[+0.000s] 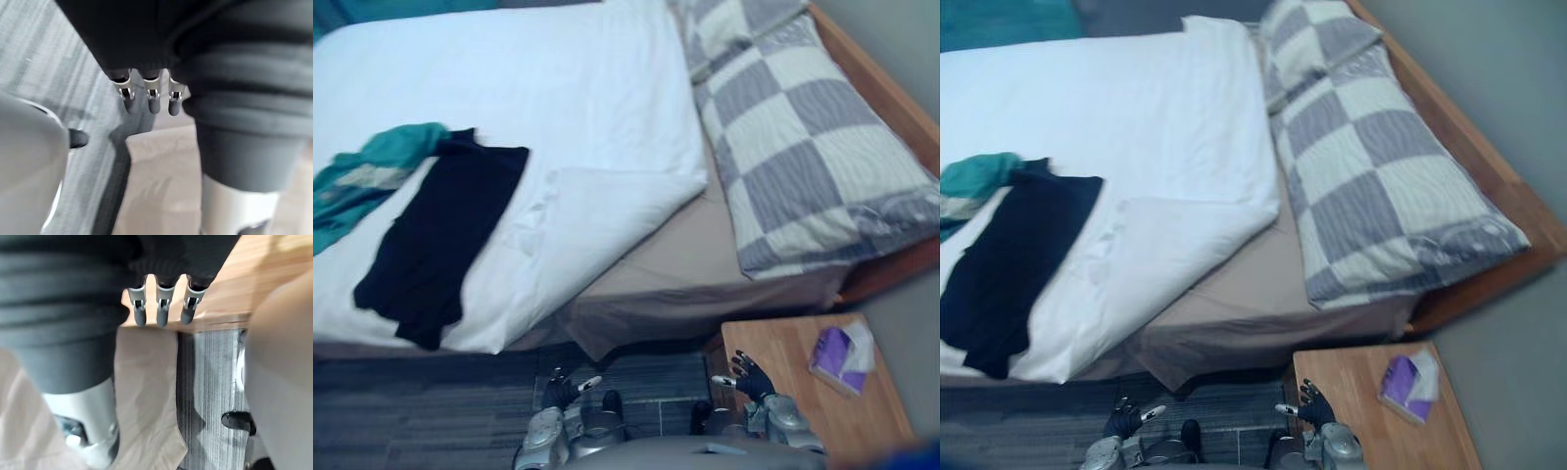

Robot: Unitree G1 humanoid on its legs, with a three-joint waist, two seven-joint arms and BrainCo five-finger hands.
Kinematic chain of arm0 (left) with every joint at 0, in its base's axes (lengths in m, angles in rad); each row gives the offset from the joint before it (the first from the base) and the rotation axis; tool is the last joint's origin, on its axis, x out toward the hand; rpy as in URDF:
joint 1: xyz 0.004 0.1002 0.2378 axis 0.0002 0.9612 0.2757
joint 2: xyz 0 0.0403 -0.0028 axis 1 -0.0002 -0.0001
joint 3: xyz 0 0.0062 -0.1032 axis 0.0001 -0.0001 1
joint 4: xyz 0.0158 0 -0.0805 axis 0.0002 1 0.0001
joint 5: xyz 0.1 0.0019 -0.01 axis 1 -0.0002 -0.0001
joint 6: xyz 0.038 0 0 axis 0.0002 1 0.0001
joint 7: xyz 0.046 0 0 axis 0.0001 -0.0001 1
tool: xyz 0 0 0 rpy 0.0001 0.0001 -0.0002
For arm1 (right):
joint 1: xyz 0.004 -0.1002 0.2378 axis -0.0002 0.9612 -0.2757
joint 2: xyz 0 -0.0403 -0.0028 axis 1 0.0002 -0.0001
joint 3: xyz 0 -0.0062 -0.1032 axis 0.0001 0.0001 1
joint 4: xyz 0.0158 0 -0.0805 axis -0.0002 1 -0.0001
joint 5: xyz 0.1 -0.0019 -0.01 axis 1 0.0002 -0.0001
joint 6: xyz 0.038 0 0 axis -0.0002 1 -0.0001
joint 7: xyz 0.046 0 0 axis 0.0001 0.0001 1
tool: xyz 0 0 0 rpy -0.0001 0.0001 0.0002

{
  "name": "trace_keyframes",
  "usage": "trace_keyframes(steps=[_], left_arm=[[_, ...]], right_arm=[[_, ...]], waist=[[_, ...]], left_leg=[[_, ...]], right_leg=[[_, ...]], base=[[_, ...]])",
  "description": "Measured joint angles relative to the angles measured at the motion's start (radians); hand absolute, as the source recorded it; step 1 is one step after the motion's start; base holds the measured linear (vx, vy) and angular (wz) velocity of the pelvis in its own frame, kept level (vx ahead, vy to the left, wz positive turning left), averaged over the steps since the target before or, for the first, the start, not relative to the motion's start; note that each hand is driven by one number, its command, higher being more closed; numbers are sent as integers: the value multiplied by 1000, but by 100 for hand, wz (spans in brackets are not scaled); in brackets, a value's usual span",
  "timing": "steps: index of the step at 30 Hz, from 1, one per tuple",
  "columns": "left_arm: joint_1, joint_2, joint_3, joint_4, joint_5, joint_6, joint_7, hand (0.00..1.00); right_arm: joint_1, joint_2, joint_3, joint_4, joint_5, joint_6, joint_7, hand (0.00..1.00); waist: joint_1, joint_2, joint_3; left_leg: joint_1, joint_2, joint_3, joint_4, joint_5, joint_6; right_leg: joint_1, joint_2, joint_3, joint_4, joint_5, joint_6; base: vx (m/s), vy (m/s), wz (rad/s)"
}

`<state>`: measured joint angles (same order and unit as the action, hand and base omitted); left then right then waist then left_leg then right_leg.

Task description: Tidy the bed and pick cloth on bed and put in laundry

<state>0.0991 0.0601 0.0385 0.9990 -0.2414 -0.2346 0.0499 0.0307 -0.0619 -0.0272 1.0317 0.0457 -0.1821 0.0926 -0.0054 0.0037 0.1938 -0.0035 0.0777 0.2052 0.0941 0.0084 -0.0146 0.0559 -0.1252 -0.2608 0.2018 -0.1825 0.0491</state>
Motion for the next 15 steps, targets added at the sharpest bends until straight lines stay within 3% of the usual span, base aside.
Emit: trace_keyframes(steps=[2,5,9,11,15], left_arm=[[10,-1,-3,4,2,1,0,0],[10,1,-39,7,39,0,-10,0],[3,15,-70,32,99,-12,-22,0],[-5,25,-123,47,118,-12,-24,0],[-18,35,-186,48,182,-6,-23,0]], right_arm=[[3,-9,0,-3,0,0,-9,0],[17,-24,-12,10,19,12,-21,0],[34,-16,-66,21,49,11,-35,0],[41,-1,-110,26,48,0,-50,0],[45,16,-159,29,57,-21,-57,0]], waist=[[-6,19,-8],[-6,25,-18],[-9,21,-51],[-17,22,-61],[-31,8,-56]], left_leg=[[2,4,-6,-41,-16,-4],[17,3,10,-97,-16,-13],[26,0,32,-121,-8,-24],[76,-23,33,-198,25,-34],[119,-65,39,-199,11,-16]], right_leg=[[-18,5,-10,17,-18,-3],[-12,4,-17,9,-13,0],[-33,-4,-5,31,-15,3],[-28,-20,-3,48,-30,18],[15,-65,-11,51,-45,45]], base=[[-56,21,38],[-73,30,9],[67,0,-12],[125,30,-2],[92,91,6]])
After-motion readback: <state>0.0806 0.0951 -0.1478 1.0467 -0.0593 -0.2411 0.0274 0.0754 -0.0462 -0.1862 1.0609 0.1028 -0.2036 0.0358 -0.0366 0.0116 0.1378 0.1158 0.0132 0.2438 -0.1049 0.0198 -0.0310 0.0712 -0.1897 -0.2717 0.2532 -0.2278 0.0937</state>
